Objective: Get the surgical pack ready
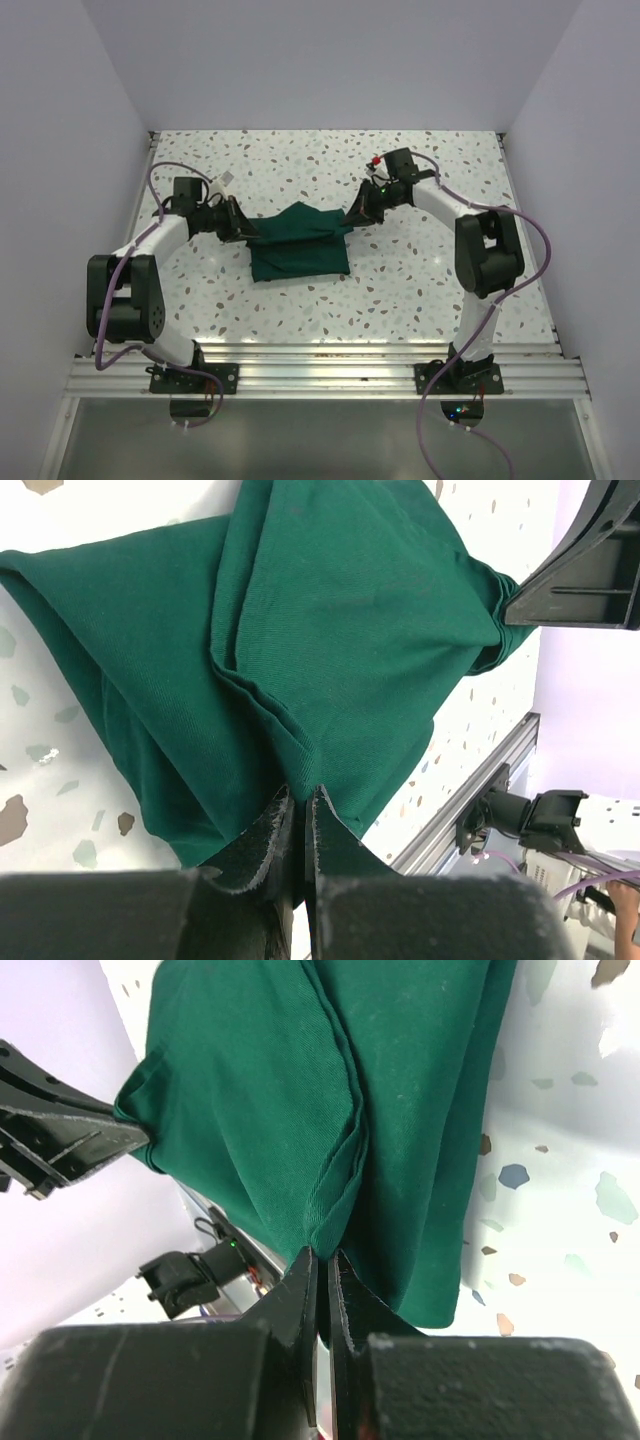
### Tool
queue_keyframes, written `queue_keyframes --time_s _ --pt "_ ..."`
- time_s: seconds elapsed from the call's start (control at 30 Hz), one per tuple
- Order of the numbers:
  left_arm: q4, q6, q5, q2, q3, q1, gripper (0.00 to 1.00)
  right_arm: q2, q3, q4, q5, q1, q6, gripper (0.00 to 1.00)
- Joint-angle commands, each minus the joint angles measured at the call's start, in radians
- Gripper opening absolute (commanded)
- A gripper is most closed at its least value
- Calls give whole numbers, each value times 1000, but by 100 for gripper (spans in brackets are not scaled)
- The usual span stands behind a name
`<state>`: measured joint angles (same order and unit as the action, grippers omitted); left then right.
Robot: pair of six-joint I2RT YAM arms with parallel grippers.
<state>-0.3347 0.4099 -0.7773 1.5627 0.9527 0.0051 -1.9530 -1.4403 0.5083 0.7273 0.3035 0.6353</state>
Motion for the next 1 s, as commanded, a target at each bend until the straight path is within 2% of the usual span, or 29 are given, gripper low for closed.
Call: queue_keyframes --time_s 0.0,0.1,0.13,0.2,0.27,0.3,0.4,0.5,0.57,0.67,0.77,0.97 --pt "-53 -37 0 -29 -20 3 5 46 20 33 40 22 -35 1" --pt "-61 -40 3 -29 -25 3 18 37 29 53 53 39 -57 8" --pt "-61 -42 3 -30 -26 3 25 34 34 62 57 43 -66 17" --pt "-55 -46 0 -42 -34 3 33 32 40 96 66 46 -97 25" --pt "-62 -60 12 -59 -26 3 37 48 49 116 69 48 -126 33" --pt "-69 -77 24 -64 -17 3 39 52 52 124 61 48 -140 41" --pt "-104 -100 75 -73 33 3 41 86 25 165 -3 45 -198 56" --pt "-122 -100 143 -92 83 3 42 126 -31 187 -162 43 -241 78" --pt "-145 -103 214 -107 115 3 42 138 -61 168 -251 43 -258 97" --pt "-164 -109 265 -121 144 3 42 115 -127 66 -308 45 -255 99" --pt "-167 -108 288 -118 158 3 42 60 -212 -37 -286 55 -259 99" --pt "-109 -91 248 -109 112 4 42 -217 -517 -64 -158 69 -296 99"
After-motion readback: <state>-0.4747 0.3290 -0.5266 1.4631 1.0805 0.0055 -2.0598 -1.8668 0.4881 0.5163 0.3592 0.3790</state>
